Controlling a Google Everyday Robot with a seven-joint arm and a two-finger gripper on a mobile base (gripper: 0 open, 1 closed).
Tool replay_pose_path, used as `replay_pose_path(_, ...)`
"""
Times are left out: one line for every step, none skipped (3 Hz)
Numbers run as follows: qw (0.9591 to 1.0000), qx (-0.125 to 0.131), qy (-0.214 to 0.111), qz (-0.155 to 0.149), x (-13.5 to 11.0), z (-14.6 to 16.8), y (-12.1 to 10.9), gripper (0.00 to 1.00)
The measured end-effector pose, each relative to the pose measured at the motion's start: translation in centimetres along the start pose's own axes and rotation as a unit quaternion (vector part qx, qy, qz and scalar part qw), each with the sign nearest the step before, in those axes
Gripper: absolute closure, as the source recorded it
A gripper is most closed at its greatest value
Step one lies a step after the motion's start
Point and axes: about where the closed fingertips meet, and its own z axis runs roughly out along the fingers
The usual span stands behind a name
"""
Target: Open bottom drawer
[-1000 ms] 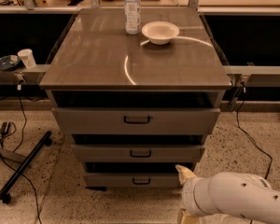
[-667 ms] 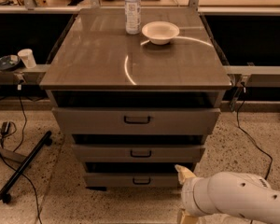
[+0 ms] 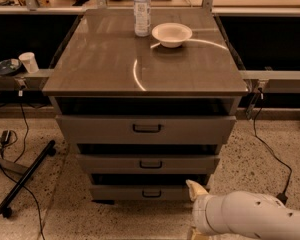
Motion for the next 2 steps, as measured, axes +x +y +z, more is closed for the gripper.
replay_pose_path(0.9999,-0.007,-0.011,0.004,0.5,2.0,0.2,0.0)
replay_pose_path(0.9997,-0.016,-0.02,0.007,1.0,4.7,0.5,0.0)
